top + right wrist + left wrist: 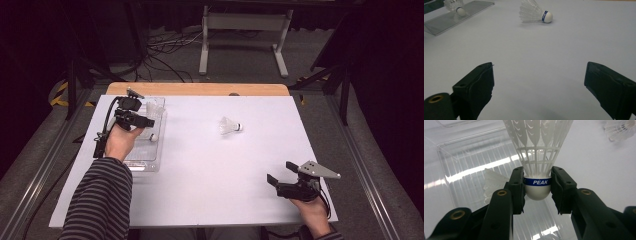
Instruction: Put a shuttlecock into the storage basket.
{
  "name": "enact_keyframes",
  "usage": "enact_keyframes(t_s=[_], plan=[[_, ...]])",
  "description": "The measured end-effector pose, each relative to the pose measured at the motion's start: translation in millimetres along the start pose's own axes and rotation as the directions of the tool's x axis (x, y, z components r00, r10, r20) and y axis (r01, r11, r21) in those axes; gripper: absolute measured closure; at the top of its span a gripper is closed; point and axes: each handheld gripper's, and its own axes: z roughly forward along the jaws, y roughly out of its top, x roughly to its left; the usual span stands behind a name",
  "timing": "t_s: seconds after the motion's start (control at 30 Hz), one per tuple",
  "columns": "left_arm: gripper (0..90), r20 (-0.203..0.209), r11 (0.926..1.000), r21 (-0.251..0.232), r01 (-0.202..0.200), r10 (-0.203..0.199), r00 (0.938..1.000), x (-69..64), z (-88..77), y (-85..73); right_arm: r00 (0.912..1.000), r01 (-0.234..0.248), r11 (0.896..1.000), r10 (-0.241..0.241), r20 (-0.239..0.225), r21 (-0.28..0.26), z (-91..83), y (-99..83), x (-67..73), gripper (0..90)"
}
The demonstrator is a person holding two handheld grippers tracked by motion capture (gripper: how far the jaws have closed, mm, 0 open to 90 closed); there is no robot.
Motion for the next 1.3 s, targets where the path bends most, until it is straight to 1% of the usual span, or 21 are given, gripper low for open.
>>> enact_keyframes(t_s=[0.17, 0.27, 0.37, 0.4, 0.47, 0.53, 0.6, 0.63, 0.73, 0.8, 0.93, 1.03, 1.13, 1.2, 1.27, 1.3], plan=[[65.0, -0.013, 0.9998, 0.011, 0.014, -0.014, 0.9998, 4.4, 4.4, 2.1, 1.0, 0.004, 1.0, -0.004, -0.001, 0.002, 0.1, 0.0, 0.0, 9.8], [64.9, -0.012, 0.9996, 0.008, 0.026, -0.026, 0.9996, 7.5, 7.5, 2.8, 1.0, 0.001, 1.0, -0.001, -0.001, 0.002, 0.9, -0.1, -0.2, 9.8], [64.8, -0.03, 0.9998, 0.014, 0.014, -0.013, 0.9995, 8.4, 11.3, 2.0, 1.0, 0.004, 1.0, -0.004, -0.002, -0.001, 0.0, 0.1, -0.2, 9.9], [64.9, -0.028, 0.9995, 0.021, 0.023, -0.023, 0.9994, 8.2, 12.8, 1.8, 1.0, 0.002, 1.0, -0.002, -0.001, -0.001, 0.0, 0.1, -0.2, 9.9], [64.9, -0.031, 0.9991, 0.034, 0.024, -0.023, 0.9993, 9.7, 14.9, 2.3, 1.0, 0.004, 1.0, -0.004, 0.0, 0.001, 0.0, 0.2, 0.1, 9.9], [64.9, -0.032, 0.9987, 0.033, 0.039, -0.038, 0.9988, 11.2, 16.6, 3.0, 1.0, 0.005, 1.0, -0.005, 0.001, 0.002, 0.1, 0.3, 0.2, 9.9], [64.9, -0.048, 0.9979, 0.036, 0.055, -0.053, 0.9975, 13.0, 18.2, 3.3, 1.0, 0.004, 1.0, -0.004, 0.003, 0.003, 0.5, 0.2, 0.1, 9.9], [64.9, -0.048, 0.9972, 0.038, 0.064, -0.062, 0.9969, 14.2, 18.7, 3.3, 1.0, 0.005, 1.0, -0.005, 0.0, 0.003, 0.2, 0.2, 0.0, 9.9], [64.8, -0.061, 0.9959, 0.047, 0.077, -0.074, 0.9954, 16.6, 20.1, 3.7, 1.0, 0.002, 1.0, -0.002, -0.002, 0.0, -0.2, 0.1, 0.0, 9.9], [64.7, -0.067, 0.9957, 0.051, 0.077, -0.074, 0.995, 16.9, 20.3, 3.7, 1.0, 0.003, 1.0, -0.003, -0.003, -0.001, -0.2, 0.2, 0.3, 9.9], [64.5, -0.055, 0.995, 0.059, 0.081, -0.077, 0.9955, 20.6, 22.0, 4.5, 1.0, 0.0, 1.0, 0.0, -0.005, 0.002, 0.4, 0.1, 0.3, 9.9], [64.4, -0.043, 0.9934, 0.053, 0.102, -0.099, 0.9941, 23.4, 24.1, 5.0, 1.0, -0.003, 1.0, 0.003, -0.004, 0.001, 0.6, 0.0, -0.4, 9.9], [64.3, -0.037, 0.9925, 0.058, 0.108, -0.106, 0.9937, 24.7, 26.8, 5.6, 1.0, -0.002, 1.0, 0.002, -0.005, 0.001, 1.3, 0.0, -0.1, 9.8], [62.0, -0.038, 0.9914, 0.061, 0.116, -0.113, 0.9928, 24.9, 29.3, 6.0, 1.0, -0.003, 1.0, 0.003, -0.005, 0.0, 1.2, 0.0, -0.1, 9.7], [52.9, -0.044, 0.9912, 0.06, 0.117, -0.115, 0.9924, 24.3, 31.3, 6.5, 1.0, -0.005, 1.0, 0.005, -0.007, 0.0, 0.7, 0.0, -0.3, 9.7], [51.5, -0.044, 0.9917, 0.061, 0.113, -0.111, 0.9929, 23.5, 31.9, 6.5, 1.0, -0.006, 1.0, 0.006, -0.006, -0.001, 0.6, -0.1, -0.4, 9.7]])
